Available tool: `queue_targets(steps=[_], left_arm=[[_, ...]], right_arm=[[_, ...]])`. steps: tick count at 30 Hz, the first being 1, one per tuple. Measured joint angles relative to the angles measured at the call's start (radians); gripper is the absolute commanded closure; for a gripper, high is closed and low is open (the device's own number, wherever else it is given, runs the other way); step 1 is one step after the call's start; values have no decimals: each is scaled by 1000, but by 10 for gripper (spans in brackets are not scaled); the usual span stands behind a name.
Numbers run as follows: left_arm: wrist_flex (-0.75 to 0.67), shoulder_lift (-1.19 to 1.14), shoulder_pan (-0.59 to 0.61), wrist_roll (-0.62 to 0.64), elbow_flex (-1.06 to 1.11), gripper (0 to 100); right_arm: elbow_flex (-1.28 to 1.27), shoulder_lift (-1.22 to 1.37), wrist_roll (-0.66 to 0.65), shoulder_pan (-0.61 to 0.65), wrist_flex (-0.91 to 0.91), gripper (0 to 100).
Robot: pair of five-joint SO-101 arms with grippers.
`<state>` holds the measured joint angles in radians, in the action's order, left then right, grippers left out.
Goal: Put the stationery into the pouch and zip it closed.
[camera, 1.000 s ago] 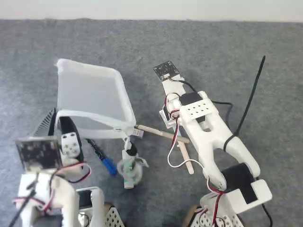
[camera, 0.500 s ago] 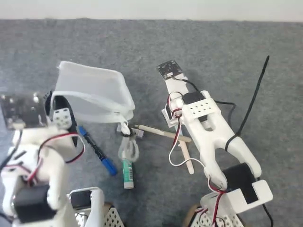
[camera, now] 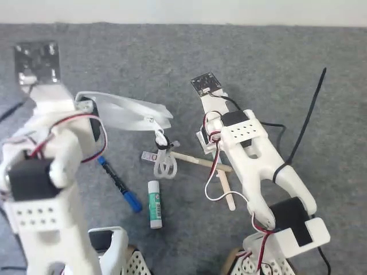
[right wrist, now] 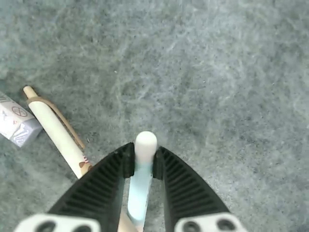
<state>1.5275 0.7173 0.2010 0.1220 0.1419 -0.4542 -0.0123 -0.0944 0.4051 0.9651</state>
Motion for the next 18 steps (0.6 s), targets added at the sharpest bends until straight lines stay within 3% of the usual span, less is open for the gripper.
queue_targets(steps=[9, 18], left_arm=[[115, -233, 0, 66, -126, 991], [126, -261, 35, 74, -127, 989]], right_arm=[[0, 0, 0, 0, 0, 992], [0, -34, 0, -26, 0, 992]])
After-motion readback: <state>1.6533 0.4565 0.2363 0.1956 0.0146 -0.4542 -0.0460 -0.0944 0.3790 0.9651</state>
